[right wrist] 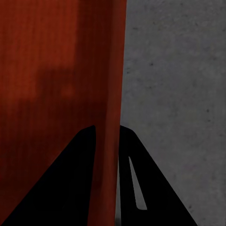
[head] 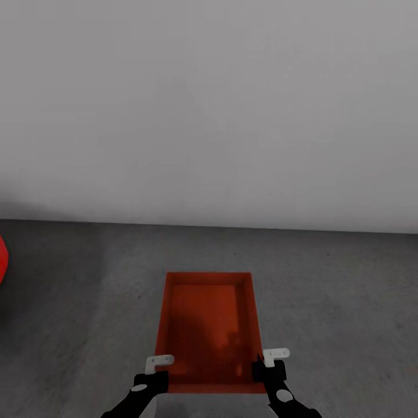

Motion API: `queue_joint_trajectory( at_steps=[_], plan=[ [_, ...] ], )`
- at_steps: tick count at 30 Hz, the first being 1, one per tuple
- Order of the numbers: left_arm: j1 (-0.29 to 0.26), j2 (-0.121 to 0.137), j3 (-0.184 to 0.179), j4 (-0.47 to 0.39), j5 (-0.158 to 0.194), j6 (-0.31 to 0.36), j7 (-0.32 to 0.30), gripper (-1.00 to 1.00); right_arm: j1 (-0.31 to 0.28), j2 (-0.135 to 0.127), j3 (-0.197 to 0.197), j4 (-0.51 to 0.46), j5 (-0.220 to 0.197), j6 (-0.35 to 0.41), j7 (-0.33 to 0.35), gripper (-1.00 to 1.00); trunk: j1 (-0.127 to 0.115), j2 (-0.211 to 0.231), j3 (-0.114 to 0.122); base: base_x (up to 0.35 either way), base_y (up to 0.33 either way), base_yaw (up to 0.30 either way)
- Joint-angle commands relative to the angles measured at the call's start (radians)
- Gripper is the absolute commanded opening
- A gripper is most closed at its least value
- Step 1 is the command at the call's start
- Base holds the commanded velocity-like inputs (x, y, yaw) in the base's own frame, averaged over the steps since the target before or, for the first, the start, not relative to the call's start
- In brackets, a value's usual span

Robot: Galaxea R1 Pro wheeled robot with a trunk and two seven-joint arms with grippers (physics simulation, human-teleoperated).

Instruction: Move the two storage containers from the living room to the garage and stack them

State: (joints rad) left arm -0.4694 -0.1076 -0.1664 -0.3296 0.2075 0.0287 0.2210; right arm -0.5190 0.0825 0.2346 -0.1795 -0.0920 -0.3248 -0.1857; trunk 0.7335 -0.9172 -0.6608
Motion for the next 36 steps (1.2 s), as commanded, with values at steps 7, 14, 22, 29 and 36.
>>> queue_joint_trajectory(
  at_steps=[7, 14, 22, 29, 36],
  plan=[
    [0.0, 0.002, 0.014, 0.001, 0.012, 0.004, 0.034, -1.0, -0.001, -0.009, -0.018, -0.002, -0.008, -0.086, -0.044, -1.0, 0.0, -0.001, -0.001, 0.0, 0.0, 0.0],
    [0.0, 0.002, 0.014, 0.001, 0.012, 0.004, 0.034, -1.0, -0.001, -0.009, -0.018, -0.002, -0.008, -0.086, -0.044, -1.0, 0.023, -0.043, -0.019, 0.0, 0.0, 0.0],
    [0.0, 0.002, 0.014, 0.001, 0.012, 0.004, 0.034, -1.0, -0.001, -0.009, -0.018, -0.002, -0.008, -0.086, -0.044, -1.0, 0.054, -0.099, -0.045, 0.0, 0.0, 0.0],
    [0.0, 0.003, 0.014, 0.001, 0.012, 0.004, 0.034, -1.0, -0.001, -0.01, -0.018, -0.002, -0.008, -0.086, -0.044, -1.0, 0.081, -0.148, -0.066, 0.0, 0.0, 0.0],
    [0.0, 0.003, 0.014, 0.001, 0.012, 0.005, 0.034, -1.0, -0.001, -0.011, -0.018, -0.002, -0.008, -0.086, -0.044, -1.0, 0.107, -0.197, -0.088, 0.0, 0.0, 0.0]
  ],
)
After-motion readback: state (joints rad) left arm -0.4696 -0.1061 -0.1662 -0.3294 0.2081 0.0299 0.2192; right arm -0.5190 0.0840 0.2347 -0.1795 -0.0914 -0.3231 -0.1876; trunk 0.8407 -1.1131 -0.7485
